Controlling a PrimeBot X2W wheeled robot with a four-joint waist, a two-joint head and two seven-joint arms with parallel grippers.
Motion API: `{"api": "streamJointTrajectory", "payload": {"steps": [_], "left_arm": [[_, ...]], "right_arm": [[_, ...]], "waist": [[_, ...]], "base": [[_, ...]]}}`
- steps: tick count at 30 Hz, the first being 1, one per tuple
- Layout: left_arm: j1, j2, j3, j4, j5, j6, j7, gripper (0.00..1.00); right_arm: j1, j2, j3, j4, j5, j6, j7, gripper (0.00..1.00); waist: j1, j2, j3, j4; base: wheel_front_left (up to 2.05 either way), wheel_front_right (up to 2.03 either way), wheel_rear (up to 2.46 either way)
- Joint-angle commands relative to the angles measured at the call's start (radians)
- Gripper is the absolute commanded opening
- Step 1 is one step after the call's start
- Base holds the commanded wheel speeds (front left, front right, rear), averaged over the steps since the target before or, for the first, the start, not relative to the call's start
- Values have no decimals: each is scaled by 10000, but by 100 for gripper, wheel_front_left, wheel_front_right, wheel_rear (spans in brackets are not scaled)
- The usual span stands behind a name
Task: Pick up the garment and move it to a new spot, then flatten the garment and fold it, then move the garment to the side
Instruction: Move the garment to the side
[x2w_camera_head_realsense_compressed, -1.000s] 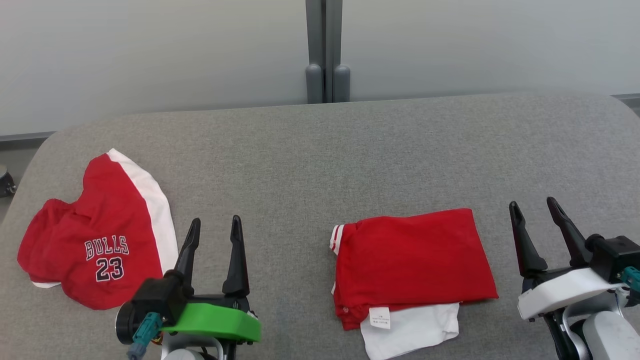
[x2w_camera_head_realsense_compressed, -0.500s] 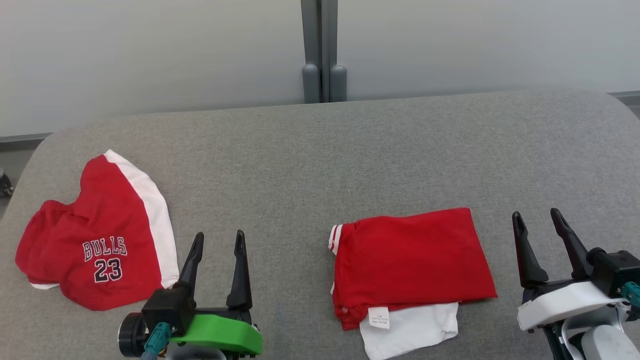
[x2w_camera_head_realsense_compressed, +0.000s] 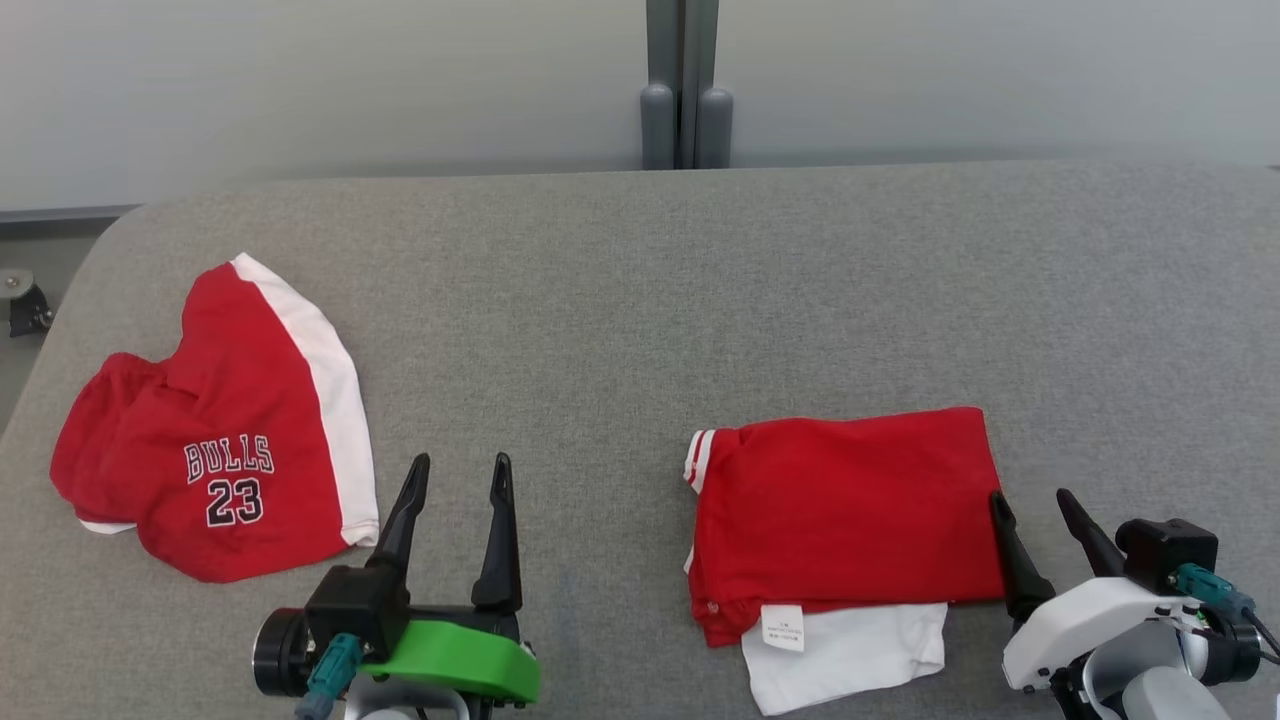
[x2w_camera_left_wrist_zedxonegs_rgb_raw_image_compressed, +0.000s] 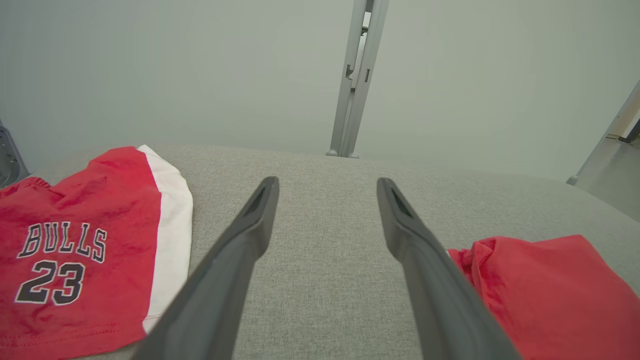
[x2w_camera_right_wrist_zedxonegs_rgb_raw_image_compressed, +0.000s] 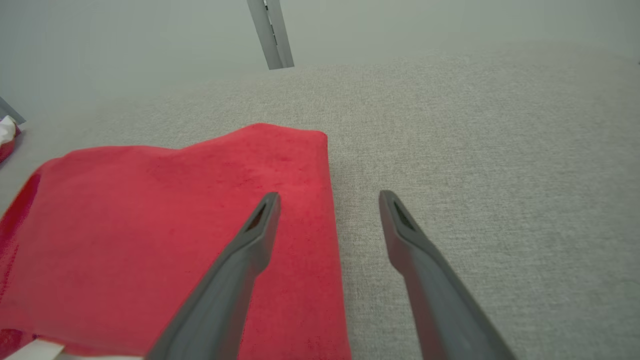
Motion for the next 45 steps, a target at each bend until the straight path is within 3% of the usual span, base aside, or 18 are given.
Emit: {"api": "streamJointTrajectory", "payload": {"steps": [1,12,13,14,15,22,29,38,45], "left_arm": [[-251,20,-2,-5,90,-49,-5,100],[-637,20,-184,20,196,-1,-5,100],[-632,20,-183,46,211,-8,-5,100],[-624,20,-180,56,221,-7,-5,100],[-605,20,-175,60,232,6,-5,100],[-483,22,-244,87,412,-141,-5,100],[-767,26,-338,-75,624,-259,-5,100],[-2123,35,-654,-229,1367,-617,-5,100],[-3647,81,-897,123,2371,-1127,-5,100]], "right_arm": [[-224,68,-13,241,167,-5,79,100],[-1083,112,572,1907,982,-4,263,100],[-1120,122,690,2049,1058,-2,300,95],[-1151,113,777,2156,1097,-1,295,36],[-1182,85,875,2246,1114,-1,261,0],[-1609,-418,1390,2400,792,-13,-258,0],[-2374,-1398,2339,1955,120,-13,-296,0],[-4209,-3130,3087,1428,607,-13,38,0],[-5831,-4202,3169,2521,660,-13,-431,0]], "waist": [[0,0,441,250],[0,0,1145,673],[0,0,1133,677],[0,0,1111,668],[0,0,1082,641],[0,0,781,76],[0,0,922,-1081],[0,0,2563,-2674],[0,0,3787,-3131]], "base": [[0,0,0],[0,0,0],[0,0,0],[0,0,0],[0,0,0],[0,0,0],[0,0,0],[0,0,0],[0,0,0]]}}
